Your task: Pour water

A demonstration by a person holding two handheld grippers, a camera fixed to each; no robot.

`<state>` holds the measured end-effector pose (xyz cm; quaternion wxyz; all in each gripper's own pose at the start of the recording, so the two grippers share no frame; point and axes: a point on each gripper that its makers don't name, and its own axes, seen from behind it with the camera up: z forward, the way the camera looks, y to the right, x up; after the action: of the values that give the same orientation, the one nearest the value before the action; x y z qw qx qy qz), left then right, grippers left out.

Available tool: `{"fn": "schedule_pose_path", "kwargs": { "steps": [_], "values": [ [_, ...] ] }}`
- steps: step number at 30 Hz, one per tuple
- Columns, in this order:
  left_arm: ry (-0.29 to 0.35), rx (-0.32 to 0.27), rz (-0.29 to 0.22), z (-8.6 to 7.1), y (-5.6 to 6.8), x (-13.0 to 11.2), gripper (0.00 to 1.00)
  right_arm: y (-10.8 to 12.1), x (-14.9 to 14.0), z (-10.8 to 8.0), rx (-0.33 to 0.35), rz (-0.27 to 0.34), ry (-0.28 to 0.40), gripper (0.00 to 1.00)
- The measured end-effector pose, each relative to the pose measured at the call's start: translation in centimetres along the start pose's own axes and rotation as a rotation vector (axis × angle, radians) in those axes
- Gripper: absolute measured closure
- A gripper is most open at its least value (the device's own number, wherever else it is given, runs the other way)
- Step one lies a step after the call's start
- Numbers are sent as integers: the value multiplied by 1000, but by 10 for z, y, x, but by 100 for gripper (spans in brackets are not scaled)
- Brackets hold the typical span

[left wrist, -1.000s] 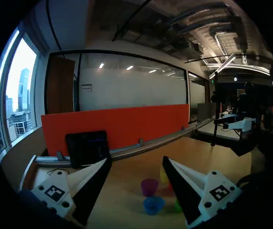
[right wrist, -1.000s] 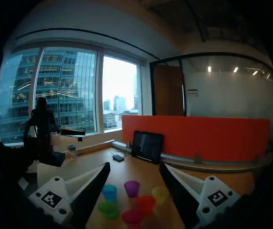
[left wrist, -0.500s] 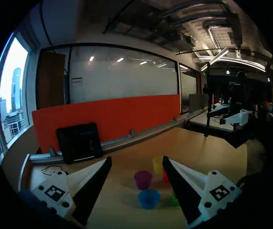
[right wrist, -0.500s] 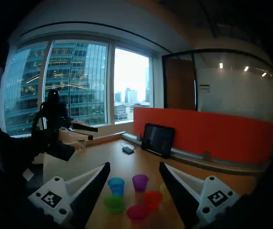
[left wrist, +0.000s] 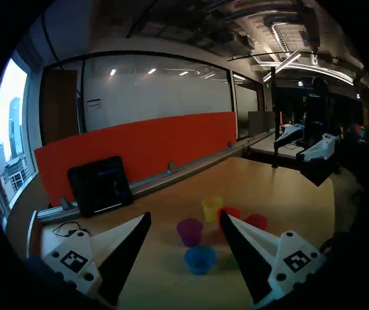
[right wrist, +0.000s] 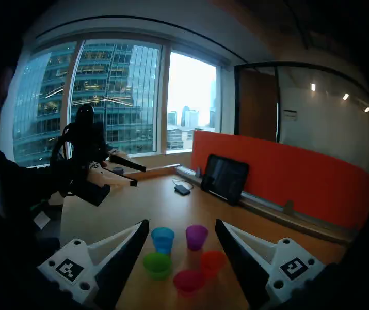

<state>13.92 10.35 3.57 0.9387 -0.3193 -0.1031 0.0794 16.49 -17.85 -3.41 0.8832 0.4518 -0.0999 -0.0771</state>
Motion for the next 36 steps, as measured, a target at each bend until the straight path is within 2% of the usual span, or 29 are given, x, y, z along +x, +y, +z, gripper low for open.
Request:
{"fn": "schedule_pose_path", "kwargs": {
  "steps": [8, 14, 21, 36],
  "values": [
    [-39, -41, -5, 10, 10, -19, 1, -12, -18, 6, 49, -33, -62, 1],
    [-78, -65, 7, 17, 19, -37, 1, -19, -31, 11, 85, -31, -99, 1],
    [-120, -94, -3, 26, 31, -61, 1, -23, -50, 17, 108, -41, -149, 1],
    [-191, -101, 2, 40, 33, -100, 1, -30, -78, 30, 145, -47, -221, 1]
  ]
}}
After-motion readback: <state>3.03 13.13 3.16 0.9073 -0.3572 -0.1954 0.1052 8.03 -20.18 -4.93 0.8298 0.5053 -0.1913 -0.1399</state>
